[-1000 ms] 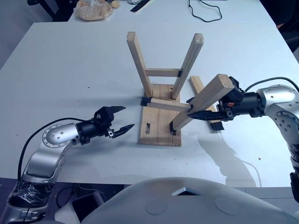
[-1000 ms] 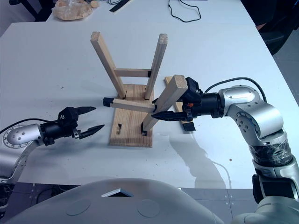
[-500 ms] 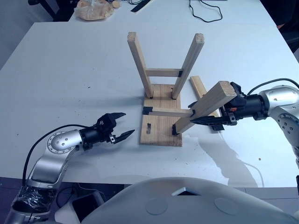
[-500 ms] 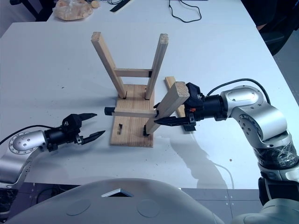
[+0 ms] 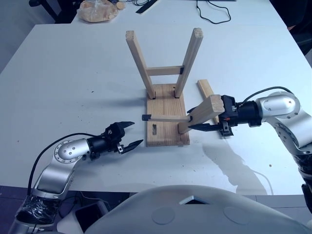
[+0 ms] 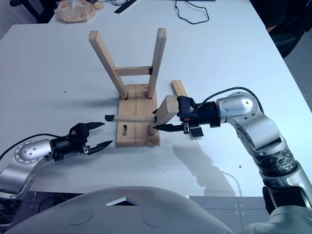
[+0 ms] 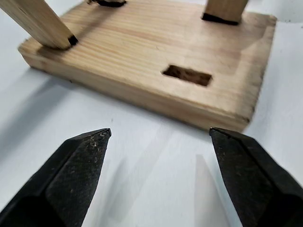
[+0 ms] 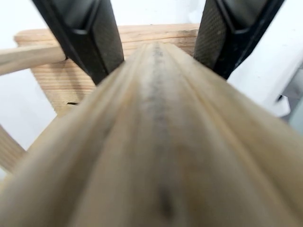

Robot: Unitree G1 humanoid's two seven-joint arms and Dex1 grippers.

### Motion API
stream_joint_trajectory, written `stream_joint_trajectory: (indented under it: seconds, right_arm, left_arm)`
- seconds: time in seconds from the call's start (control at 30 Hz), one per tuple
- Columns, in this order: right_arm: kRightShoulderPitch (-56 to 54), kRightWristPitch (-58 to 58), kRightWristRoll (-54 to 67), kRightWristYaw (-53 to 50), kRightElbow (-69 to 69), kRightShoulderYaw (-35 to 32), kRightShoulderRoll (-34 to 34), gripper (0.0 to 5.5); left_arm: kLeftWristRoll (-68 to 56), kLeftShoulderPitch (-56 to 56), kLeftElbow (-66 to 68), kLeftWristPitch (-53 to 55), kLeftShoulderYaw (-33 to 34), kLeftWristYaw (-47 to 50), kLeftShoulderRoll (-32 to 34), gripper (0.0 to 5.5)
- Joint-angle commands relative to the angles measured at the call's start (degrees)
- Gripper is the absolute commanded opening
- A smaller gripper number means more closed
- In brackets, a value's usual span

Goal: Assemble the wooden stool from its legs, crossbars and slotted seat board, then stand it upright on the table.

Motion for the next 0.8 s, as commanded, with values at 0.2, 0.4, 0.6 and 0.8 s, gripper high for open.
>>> stream_joint_trajectory:
  seconds: [0.2, 0.4, 0.6, 0.8]
  right_arm:
    - [-2.1, 0.6, -12.5, 1.1, 13.7, 13.0, 0.2, 2.02]
    - [-5.1, 0.8, -11.9, 4.6, 18.9, 16.5, 0.7, 2.02]
    - [-7.5, 0.0, -11.1, 2.3, 19.2, 15.0, 2.4, 2.02]
    - [-8.0, -3.9, -10.4, -2.0, 17.5, 10.3, 5.0, 2.77]
  left_arm:
    - [0.9, -1.4, 1.6, -0.7, -0.4, -1.3, 0.3, 3.86]
    - [1.4, -2.1, 2.9, -1.7, -1.3, -1.6, -0.1, 3.86]
    - [1.6, -2.4, 3.1, -2.0, -1.5, -1.8, 0.1, 3.86]
    - [1.6, -1.9, 3.0, -2.2, -1.6, -1.5, 0.0, 3.86]
